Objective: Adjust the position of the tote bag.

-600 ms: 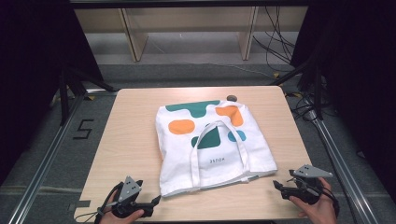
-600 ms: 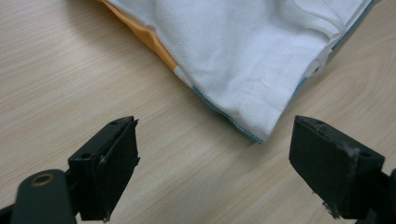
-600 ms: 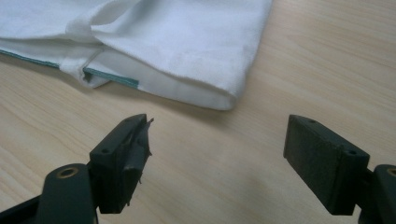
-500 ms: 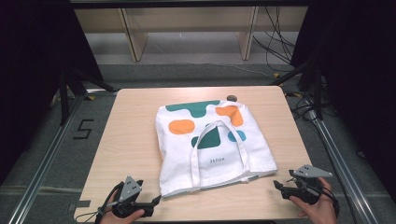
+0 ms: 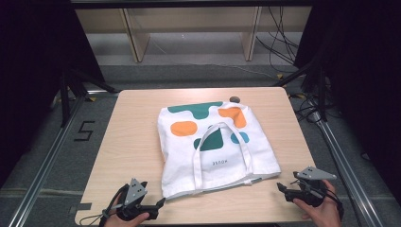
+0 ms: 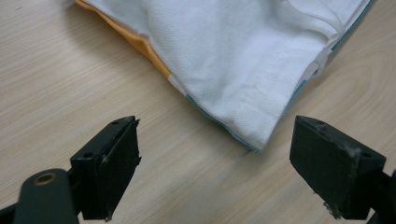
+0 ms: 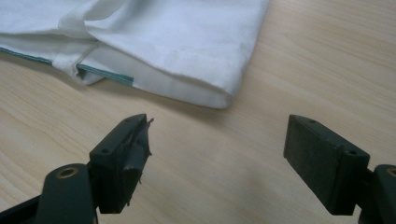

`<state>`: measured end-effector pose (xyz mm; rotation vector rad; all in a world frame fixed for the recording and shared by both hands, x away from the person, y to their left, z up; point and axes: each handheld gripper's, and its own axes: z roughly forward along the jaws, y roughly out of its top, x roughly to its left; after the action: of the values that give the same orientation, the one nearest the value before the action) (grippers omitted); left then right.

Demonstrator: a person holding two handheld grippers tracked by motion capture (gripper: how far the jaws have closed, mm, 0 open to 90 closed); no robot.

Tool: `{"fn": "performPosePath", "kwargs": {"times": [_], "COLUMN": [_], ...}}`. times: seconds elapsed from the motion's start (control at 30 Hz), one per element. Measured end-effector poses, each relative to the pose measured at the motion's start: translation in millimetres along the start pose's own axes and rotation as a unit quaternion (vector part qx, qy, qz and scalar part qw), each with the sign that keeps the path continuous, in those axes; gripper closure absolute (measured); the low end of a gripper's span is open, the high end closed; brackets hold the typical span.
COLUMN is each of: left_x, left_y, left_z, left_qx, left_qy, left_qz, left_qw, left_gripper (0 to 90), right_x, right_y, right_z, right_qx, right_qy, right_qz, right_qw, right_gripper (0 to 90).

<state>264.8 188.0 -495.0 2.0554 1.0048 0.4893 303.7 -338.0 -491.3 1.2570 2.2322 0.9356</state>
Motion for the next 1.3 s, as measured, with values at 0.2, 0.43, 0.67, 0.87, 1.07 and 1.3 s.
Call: {"fn": "performPosePath", "kwargs": {"times": [0.2,0.43,0.67,0.87,1.07,1.3], "left_x": [-1.8,-8.0,-21.1,-33.1,-39.2,-33.3], "left_y": [1.9,4.6,12.0,17.7,22.0,28.8], "left_z": [1.5,5.5,20.4,30.2,42.0,53.8], "left_qx": [-0.011,-0.001,0.029,0.037,0.056,0.058], "left_qy": [0.005,0.000,0.002,0.021,0.041,0.065], "left_qz": [0.004,0.025,0.073,0.113,0.136,0.156], "left_qw": [0.9999,0.9997,0.9969,0.9927,0.9883,0.9840], "left_gripper": [15.3,18.2,17.4,25.3,31.3,41.4], "right_x": [2.2,1.2,1.0,2.4,3.6,3.5], "right_y": [1.1,0.5,1.5,1.7,2.1,2.5], "right_z": [-0.5,2.2,5.0,5.4,5.3,5.0], "right_qx": [0.001,-0.006,-0.012,-0.005,-0.001,0.005], "right_qy": [-0.007,0.000,0.000,0.010,0.021,0.020], "right_qz": [0.007,-0.007,-0.016,-0.011,0.007,-0.002], "right_qw": [1.0000,1.0000,0.9998,0.9999,0.9998,0.9998], "right_gripper": [22.9,22.6,22.5,22.5,22.6,22.7]}}
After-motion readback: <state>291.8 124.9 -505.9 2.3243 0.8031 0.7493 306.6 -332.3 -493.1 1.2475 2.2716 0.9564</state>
